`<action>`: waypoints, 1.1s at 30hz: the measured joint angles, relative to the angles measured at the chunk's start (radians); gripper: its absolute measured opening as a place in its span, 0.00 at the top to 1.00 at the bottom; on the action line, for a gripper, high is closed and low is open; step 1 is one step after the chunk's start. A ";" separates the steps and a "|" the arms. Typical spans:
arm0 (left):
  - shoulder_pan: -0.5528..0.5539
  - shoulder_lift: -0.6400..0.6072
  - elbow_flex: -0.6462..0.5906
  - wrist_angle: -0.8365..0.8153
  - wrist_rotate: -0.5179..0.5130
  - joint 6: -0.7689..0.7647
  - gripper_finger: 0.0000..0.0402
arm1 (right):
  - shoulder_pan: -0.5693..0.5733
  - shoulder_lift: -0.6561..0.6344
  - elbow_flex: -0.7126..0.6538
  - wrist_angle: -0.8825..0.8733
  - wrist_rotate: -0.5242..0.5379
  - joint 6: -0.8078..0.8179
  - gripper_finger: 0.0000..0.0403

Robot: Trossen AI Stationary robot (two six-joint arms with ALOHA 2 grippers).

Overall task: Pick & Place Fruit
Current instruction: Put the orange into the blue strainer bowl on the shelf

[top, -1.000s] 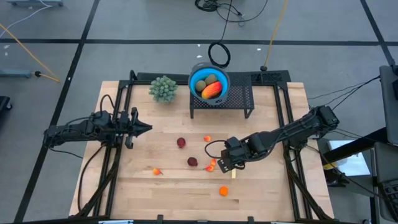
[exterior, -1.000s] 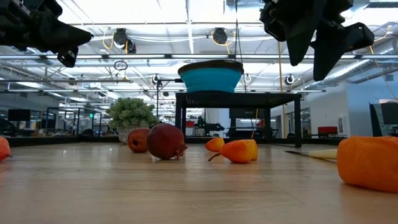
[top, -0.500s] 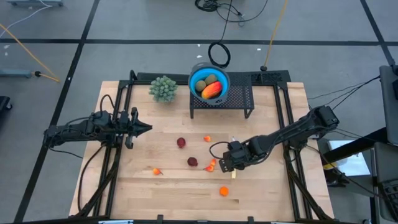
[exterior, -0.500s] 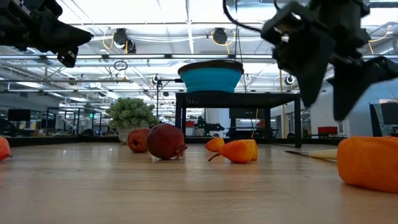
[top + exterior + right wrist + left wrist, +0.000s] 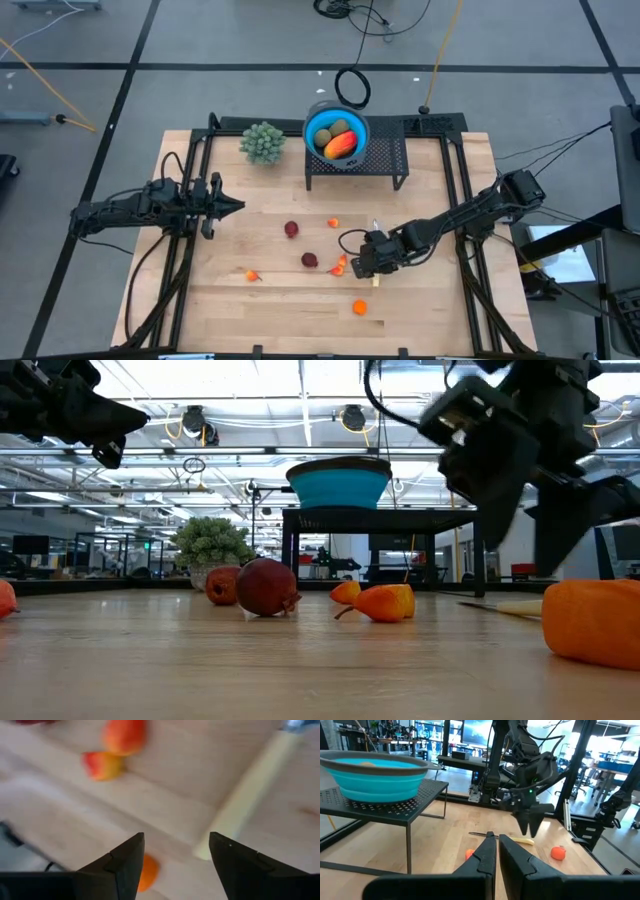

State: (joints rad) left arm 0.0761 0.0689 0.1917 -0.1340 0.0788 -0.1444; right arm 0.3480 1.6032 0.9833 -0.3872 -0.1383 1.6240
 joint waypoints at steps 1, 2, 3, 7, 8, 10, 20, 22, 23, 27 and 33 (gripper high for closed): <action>0.000 0.000 0.000 0.000 0.000 0.000 0.95 | 0.004 0.000 0.000 0.033 0.002 -0.024 0.47; 0.000 0.000 0.000 0.000 0.000 0.000 0.95 | 0.010 0.000 0.000 0.067 0.002 -0.057 0.47; 0.000 0.000 0.000 0.000 0.000 0.000 0.95 | 0.016 0.000 0.000 0.098 0.002 -0.088 0.47; 0.000 0.000 0.000 -0.001 0.000 0.000 0.95 | 0.041 0.000 0.000 0.168 -0.024 -0.215 0.47; 0.000 0.000 0.000 -0.001 0.000 0.000 0.95 | 0.048 0.000 0.000 0.180 -0.043 -0.247 0.47; 0.000 0.000 0.000 -0.001 0.000 0.001 0.95 | 0.064 0.000 0.000 0.198 -0.073 -0.302 0.47; 0.000 0.000 0.000 -0.005 0.000 -0.020 0.95 | 0.124 0.000 0.000 0.222 -0.092 -0.638 0.47; 0.000 0.000 0.000 -0.005 0.001 -0.023 0.95 | 0.126 0.000 0.000 0.239 -0.066 -0.721 0.47; 0.000 0.000 0.000 -0.005 0.001 -0.026 0.95 | 0.126 0.000 0.000 0.247 -0.050 -0.766 0.47; 0.000 0.000 0.001 -0.005 0.001 -0.035 0.95 | 0.124 0.000 0.000 0.250 -0.015 -0.984 0.47; 0.000 0.000 0.001 -0.005 0.001 -0.050 0.95 | 0.124 0.000 0.000 0.258 -0.016 -1.225 0.47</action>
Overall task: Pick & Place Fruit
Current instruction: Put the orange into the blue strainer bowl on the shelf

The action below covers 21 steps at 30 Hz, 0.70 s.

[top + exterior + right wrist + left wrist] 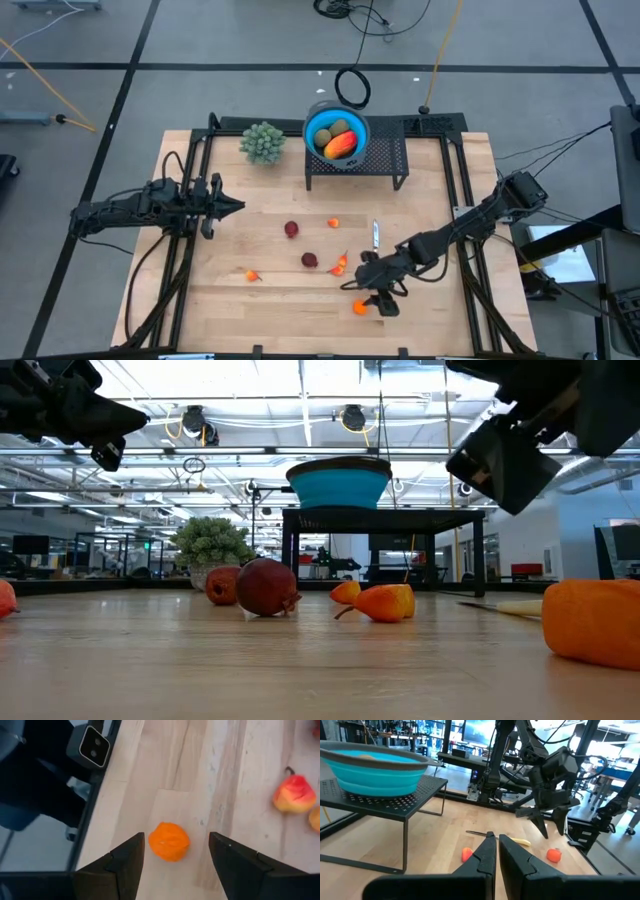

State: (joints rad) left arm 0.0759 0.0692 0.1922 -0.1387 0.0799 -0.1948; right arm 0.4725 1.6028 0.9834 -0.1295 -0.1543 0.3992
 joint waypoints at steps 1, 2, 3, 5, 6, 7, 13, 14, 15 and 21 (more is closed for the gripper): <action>0.000 0.000 0.000 0.000 0.000 -0.002 0.95 | 0.000 0.000 0.000 0.000 -0.002 -0.021 0.47; 0.000 0.000 0.000 0.000 0.000 -0.003 0.95 | 0.000 0.000 0.000 0.000 -0.002 -0.040 0.47; 0.000 0.000 0.000 0.000 0.000 -0.003 0.95 | 0.000 0.000 0.000 0.001 -0.002 -0.061 0.47; 0.000 0.000 0.000 0.000 0.000 -0.006 0.95 | 0.000 0.000 0.000 0.008 -0.002 -0.110 0.47; 0.000 0.000 0.000 0.001 -0.001 -0.005 0.95 | 0.000 0.000 0.000 0.012 -0.003 -0.134 0.47; 0.000 0.000 0.000 0.001 -0.001 -0.005 0.95 | 0.000 0.000 0.000 0.015 -0.003 -0.154 0.47; 0.000 0.000 0.000 0.001 -0.002 -0.005 0.95 | 0.000 0.050 0.000 0.118 -0.008 -0.239 0.47; 0.000 0.000 0.000 0.001 -0.002 -0.005 0.95 | 0.000 0.064 0.001 0.146 -0.008 -0.246 0.47; 0.000 0.000 0.000 0.001 -0.002 -0.005 0.95 | 0.000 0.077 0.002 0.159 -0.008 -0.257 0.47; 0.000 0.000 0.000 0.002 -0.002 -0.009 0.95 | 0.007 0.112 0.001 0.166 -0.009 -0.296 0.47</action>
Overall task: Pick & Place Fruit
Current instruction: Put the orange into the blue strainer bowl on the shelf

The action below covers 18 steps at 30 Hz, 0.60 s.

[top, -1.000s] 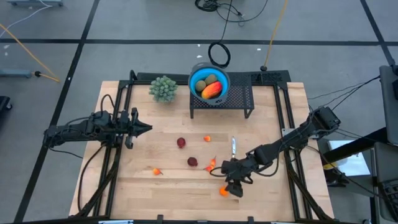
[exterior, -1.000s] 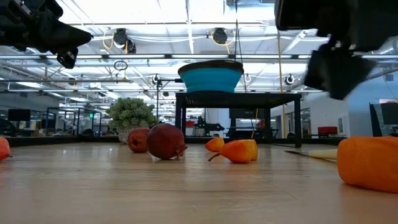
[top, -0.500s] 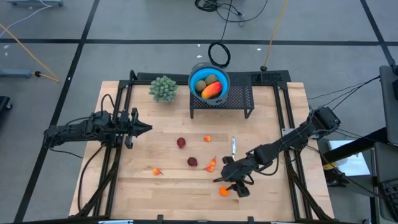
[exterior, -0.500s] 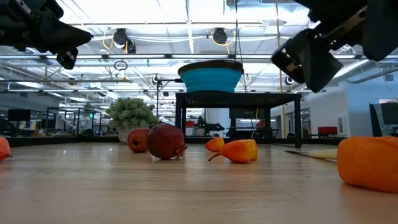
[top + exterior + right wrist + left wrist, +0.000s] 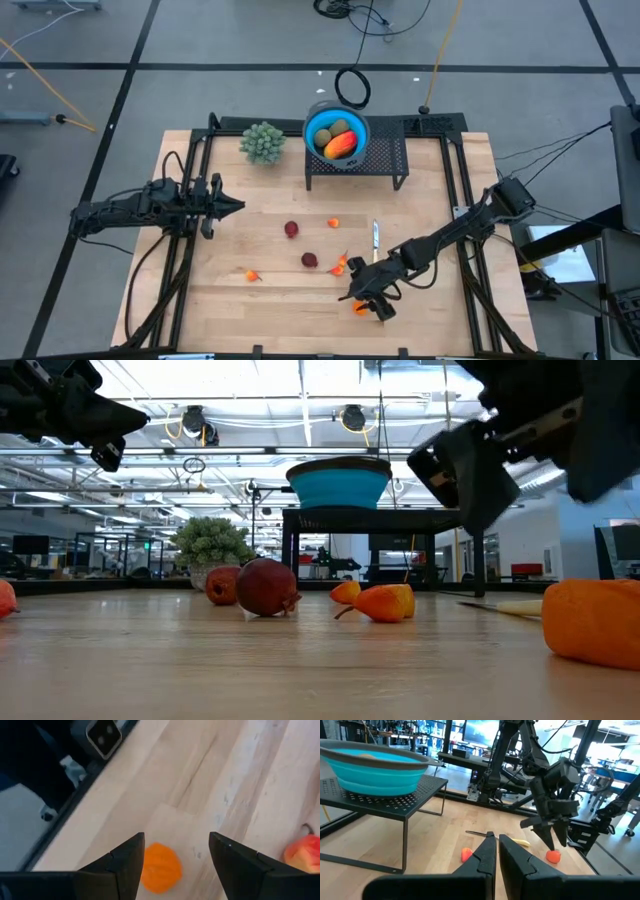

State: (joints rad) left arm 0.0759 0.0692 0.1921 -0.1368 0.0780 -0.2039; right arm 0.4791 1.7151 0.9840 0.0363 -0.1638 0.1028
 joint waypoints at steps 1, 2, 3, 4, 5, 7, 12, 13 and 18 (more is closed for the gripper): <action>0.000 0.000 0.000 0.000 0.000 0.000 0.95 | 0.006 0.003 0.000 -0.003 -0.010 -0.009 0.47; 0.000 0.000 0.000 0.000 0.000 0.000 0.95 | 0.013 0.009 0.000 -0.002 -0.022 -0.018 0.47; 0.000 0.000 0.000 0.000 0.000 0.000 0.95 | 0.021 0.015 0.000 0.003 -0.023 -0.021 0.47; 0.000 0.000 0.000 0.000 0.000 0.000 0.95 | 0.029 0.021 0.000 0.004 -0.025 -0.022 0.47; 0.000 0.000 0.000 0.000 0.000 0.000 0.95 | 0.038 0.028 0.000 0.001 -0.024 -0.023 0.47; 0.000 0.000 0.000 0.000 0.000 -0.009 0.95 | 0.052 0.039 0.000 -0.002 -0.021 -0.044 0.47; 0.000 0.001 0.000 -0.001 -0.001 -0.014 0.95 | 0.060 0.049 0.000 -0.002 0.050 -0.063 0.47; 0.000 0.001 0.000 -0.001 -0.001 -0.015 0.95 | 0.060 0.049 0.000 -0.005 0.063 -0.064 0.47; 0.000 0.001 0.000 0.000 -0.001 -0.016 0.95 | 0.060 0.048 0.000 -0.009 0.062 -0.071 0.47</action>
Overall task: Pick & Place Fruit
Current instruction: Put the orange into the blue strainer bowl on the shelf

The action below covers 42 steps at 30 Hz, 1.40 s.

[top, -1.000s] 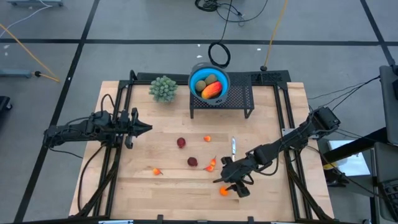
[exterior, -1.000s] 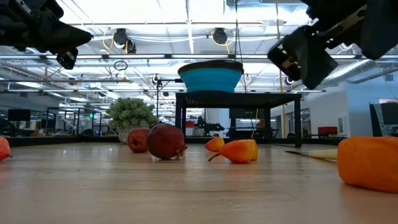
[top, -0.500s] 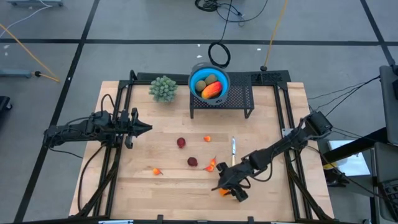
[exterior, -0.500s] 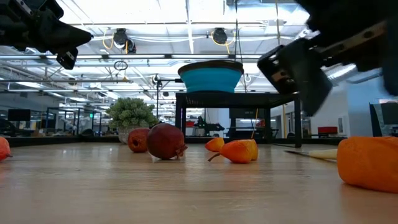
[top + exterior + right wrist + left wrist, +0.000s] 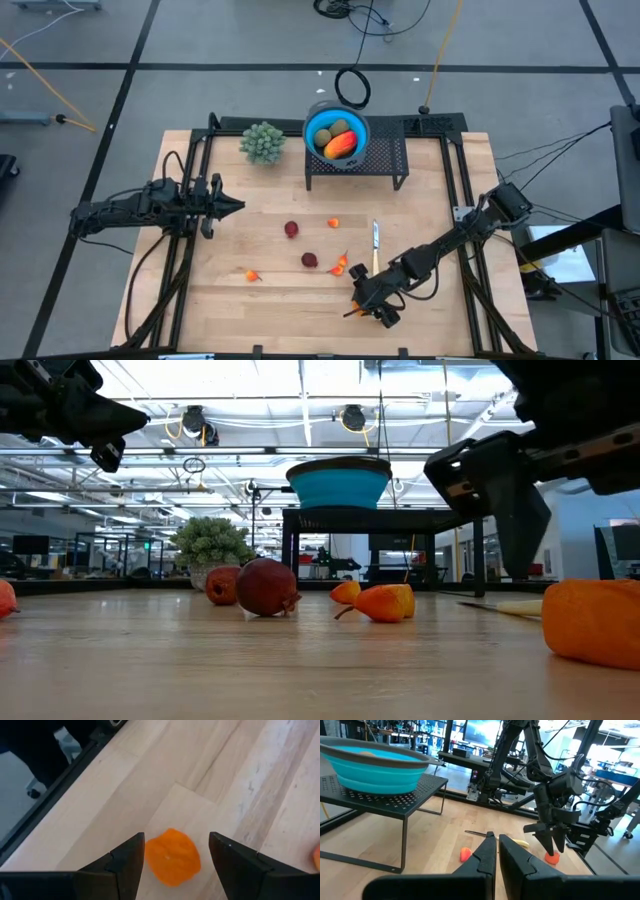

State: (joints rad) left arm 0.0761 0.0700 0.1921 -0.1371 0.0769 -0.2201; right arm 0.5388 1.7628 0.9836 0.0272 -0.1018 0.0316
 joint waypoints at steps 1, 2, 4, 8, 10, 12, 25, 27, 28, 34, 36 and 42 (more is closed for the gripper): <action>0.000 0.000 0.000 0.000 0.000 0.000 0.95 | 0.000 0.001 0.000 -0.005 0.000 -0.005 0.47; 0.000 0.000 0.000 0.000 0.000 0.000 0.95 | 0.000 0.001 0.000 -0.007 0.000 -0.012 0.47; 0.000 0.000 0.000 0.000 0.000 0.000 0.95 | 0.000 0.000 0.000 -0.006 0.000 -0.019 0.47; 0.000 0.000 0.000 0.000 0.000 -0.001 0.95 | 0.000 0.003 0.000 -0.011 0.000 -0.027 0.47; 0.000 0.000 0.000 0.000 0.000 -0.001 0.95 | 0.000 0.018 0.000 -0.007 0.001 -0.038 0.47; 0.000 0.000 0.000 0.000 0.000 -0.001 0.95 | 0.000 0.029 0.000 -0.007 -0.002 -0.047 0.47; 0.000 0.000 0.000 -0.001 -0.002 -0.001 0.95 | 0.000 0.056 -0.001 0.005 0.004 -0.045 0.47; 0.000 0.000 0.000 -0.001 -0.002 -0.001 0.95 | 0.000 0.056 -0.001 0.006 0.004 -0.045 0.47; 0.000 0.000 0.000 0.000 -0.002 -0.001 0.95 | 0.000 0.056 -0.001 0.005 0.004 -0.045 0.47; 0.000 0.000 0.000 -0.001 -0.002 -0.001 0.95 | 0.000 0.056 -0.001 -0.002 0.000 -0.044 0.48; 0.000 0.000 0.000 -0.001 -0.001 -0.001 0.95 | 0.000 0.056 -0.001 -0.001 0.000 -0.044 0.49; 0.000 0.000 0.000 0.000 -0.001 -0.001 0.95 | 0.000 0.056 -0.001 -0.001 -0.004 -0.044 0.56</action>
State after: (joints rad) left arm 0.0758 0.0700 0.1921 -0.1375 0.0757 -0.2211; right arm 0.5385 1.8187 0.9829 0.0257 -0.1062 -0.0124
